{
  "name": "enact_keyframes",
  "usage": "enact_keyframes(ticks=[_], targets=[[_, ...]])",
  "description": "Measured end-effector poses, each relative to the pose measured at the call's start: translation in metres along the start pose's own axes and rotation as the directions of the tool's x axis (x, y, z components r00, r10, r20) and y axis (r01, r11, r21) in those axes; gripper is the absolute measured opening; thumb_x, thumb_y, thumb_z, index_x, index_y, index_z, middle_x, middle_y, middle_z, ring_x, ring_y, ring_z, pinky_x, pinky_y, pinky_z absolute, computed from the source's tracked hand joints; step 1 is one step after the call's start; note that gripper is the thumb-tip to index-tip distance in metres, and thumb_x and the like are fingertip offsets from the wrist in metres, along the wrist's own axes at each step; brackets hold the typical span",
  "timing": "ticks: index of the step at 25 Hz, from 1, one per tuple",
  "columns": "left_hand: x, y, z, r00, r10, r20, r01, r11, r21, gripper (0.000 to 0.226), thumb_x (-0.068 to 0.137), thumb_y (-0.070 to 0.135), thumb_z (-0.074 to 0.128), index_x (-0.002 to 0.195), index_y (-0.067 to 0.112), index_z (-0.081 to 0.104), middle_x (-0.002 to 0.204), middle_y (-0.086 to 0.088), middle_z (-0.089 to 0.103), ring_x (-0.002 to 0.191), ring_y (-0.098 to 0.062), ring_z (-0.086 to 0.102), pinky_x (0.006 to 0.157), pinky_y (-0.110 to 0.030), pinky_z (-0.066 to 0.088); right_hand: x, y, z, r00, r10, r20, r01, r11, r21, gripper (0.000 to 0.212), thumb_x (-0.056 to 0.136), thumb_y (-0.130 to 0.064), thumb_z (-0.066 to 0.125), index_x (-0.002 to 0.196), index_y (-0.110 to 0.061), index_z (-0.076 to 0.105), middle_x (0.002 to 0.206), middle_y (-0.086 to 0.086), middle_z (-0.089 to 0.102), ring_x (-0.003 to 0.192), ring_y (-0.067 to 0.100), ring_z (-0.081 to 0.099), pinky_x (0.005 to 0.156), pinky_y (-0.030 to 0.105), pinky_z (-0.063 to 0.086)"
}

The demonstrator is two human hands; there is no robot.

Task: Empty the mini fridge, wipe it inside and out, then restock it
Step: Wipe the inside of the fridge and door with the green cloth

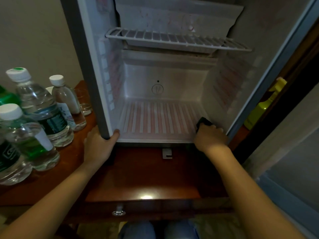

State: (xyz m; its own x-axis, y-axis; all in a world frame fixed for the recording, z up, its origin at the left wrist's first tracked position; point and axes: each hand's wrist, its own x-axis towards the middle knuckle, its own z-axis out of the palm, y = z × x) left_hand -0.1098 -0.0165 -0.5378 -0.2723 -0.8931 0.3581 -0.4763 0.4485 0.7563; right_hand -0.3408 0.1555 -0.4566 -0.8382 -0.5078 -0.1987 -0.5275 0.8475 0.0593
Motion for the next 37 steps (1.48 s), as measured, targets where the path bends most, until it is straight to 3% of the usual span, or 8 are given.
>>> enact_keyframes(ticks=[7,10,14,18,25,29,34,37], targets=[[0.004,-0.004,0.0,1.0,-0.014,0.009,0.014,0.999,-0.033,0.049,0.082,0.039,0.068,0.12,0.01,0.054,0.111,-0.008,0.064,0.101,-0.027,0.061,0.084,-0.039,0.051,0.103,-0.056,-0.037,0.983,-0.141,-0.114,0.14,0.99,-0.015,0.023,0.094,-0.023,0.045,0.107,-0.007,0.056,0.12,0.014,0.06,0.095,0.028,0.056,0.081,0.037,0.043],[0.005,-0.009,0.001,0.998,-0.054,0.008,0.055,0.998,-0.024,0.056,0.077,0.055,0.063,0.115,0.016,0.055,0.107,-0.004,0.064,0.1,-0.025,0.061,0.086,-0.047,0.052,0.109,-0.076,-0.026,0.956,-0.253,-0.146,0.25,0.968,-0.036,0.036,0.094,-0.024,0.044,0.127,-0.011,0.051,0.131,0.013,0.053,0.111,0.03,0.052,0.096,0.035,0.04],[0.003,-0.004,0.001,0.997,-0.071,-0.005,0.071,0.997,-0.028,0.045,0.079,0.047,0.067,0.108,0.013,0.059,0.098,-0.003,0.065,0.092,-0.025,0.062,0.08,-0.042,0.053,0.074,-0.139,-0.021,0.78,-0.594,-0.198,0.624,0.765,0.162,0.047,0.091,-0.023,0.052,0.138,-0.027,0.049,0.141,0.005,0.048,0.123,0.026,0.048,0.103,0.035,0.041],[0.002,0.002,-0.002,0.998,-0.051,0.024,0.052,0.998,-0.026,0.044,0.082,0.041,0.067,0.113,0.012,0.056,0.102,-0.005,0.064,0.094,-0.025,0.062,0.078,-0.041,0.053,0.052,-0.193,-0.017,0.646,-0.742,-0.18,0.758,0.65,0.044,0.042,0.094,-0.026,0.047,0.136,-0.027,0.049,0.136,0.003,0.052,0.119,0.027,0.046,0.099,0.034,0.036],[0.002,0.001,-0.002,0.998,-0.05,0.031,0.051,0.998,-0.027,0.039,0.083,0.04,0.067,0.114,0.018,0.057,0.1,0.009,0.058,0.098,-0.02,0.06,0.089,-0.047,0.051,0.11,-0.072,-0.012,0.955,-0.261,-0.139,0.223,0.945,-0.239,0.043,0.097,-0.025,0.04,0.138,-0.014,0.041,0.137,0.011,0.049,0.117,0.029,0.05,0.097,0.041,0.036],[0.001,0.0,0.0,0.997,-0.068,0.026,0.068,0.997,-0.03,0.045,0.082,0.04,0.068,0.116,0.013,0.056,0.104,0.0,0.062,0.099,-0.024,0.061,0.087,-0.045,0.051,0.059,-0.106,-0.01,0.942,-0.284,-0.177,0.287,0.958,-0.009,0.033,0.092,-0.026,0.052,0.123,-0.016,0.054,0.121,0.009,0.059,0.102,0.027,0.054,0.085,0.038,0.043],[0.001,0.002,-0.005,0.997,-0.056,0.056,0.056,0.998,-0.002,0.044,0.079,0.039,0.069,0.111,0.011,0.058,0.101,-0.007,0.064,0.097,-0.029,0.061,0.083,-0.042,0.05,-0.035,-0.153,0.01,0.681,-0.711,-0.175,0.724,0.69,0.019,0.047,0.092,-0.035,0.052,0.138,-0.028,0.043,0.139,0.008,0.044,0.124,0.04,0.036,0.093,0.046,0.041],[0.001,0.004,-0.004,0.997,-0.056,0.044,0.056,0.998,-0.002,0.043,0.084,0.035,0.068,0.118,0.011,0.057,0.111,-0.009,0.065,0.104,-0.029,0.06,0.09,-0.043,0.049,0.014,-0.081,0.004,0.888,-0.449,-0.101,0.458,0.884,0.089,0.065,0.083,-0.035,0.067,0.141,-0.032,0.038,0.143,0.008,0.042,0.126,0.037,0.041,0.098,0.05,0.043]])
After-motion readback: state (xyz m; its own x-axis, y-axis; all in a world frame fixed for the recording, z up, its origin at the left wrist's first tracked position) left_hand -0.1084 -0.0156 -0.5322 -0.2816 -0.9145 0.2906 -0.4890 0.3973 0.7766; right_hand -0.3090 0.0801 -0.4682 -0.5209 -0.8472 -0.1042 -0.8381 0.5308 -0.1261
